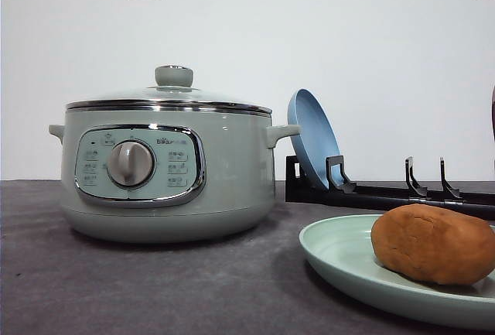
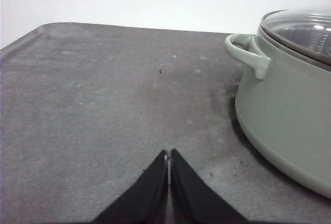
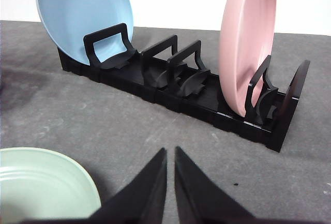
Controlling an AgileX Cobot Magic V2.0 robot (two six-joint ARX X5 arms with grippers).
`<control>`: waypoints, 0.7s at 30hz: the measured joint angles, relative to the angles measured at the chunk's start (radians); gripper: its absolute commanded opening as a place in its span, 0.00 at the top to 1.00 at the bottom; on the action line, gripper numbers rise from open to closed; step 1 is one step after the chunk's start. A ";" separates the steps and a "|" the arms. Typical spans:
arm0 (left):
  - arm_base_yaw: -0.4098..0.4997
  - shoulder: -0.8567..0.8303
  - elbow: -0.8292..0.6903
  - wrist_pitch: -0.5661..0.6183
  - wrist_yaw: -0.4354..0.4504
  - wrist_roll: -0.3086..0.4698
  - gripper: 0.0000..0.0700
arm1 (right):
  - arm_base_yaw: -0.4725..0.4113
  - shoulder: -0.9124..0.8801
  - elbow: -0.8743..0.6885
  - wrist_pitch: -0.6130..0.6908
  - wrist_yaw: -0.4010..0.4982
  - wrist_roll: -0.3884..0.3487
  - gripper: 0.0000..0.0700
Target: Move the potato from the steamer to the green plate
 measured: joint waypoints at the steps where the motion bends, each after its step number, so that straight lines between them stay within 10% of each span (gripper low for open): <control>1: 0.000 0.000 0.000 0.000 0.000 0.000 1.00 | 0.000 0.000 0.000 0.000 0.000 0.000 0.98; 21: 0.000 0.000 0.000 0.000 0.000 0.000 1.00 | 0.000 0.000 0.000 0.000 0.000 0.000 0.98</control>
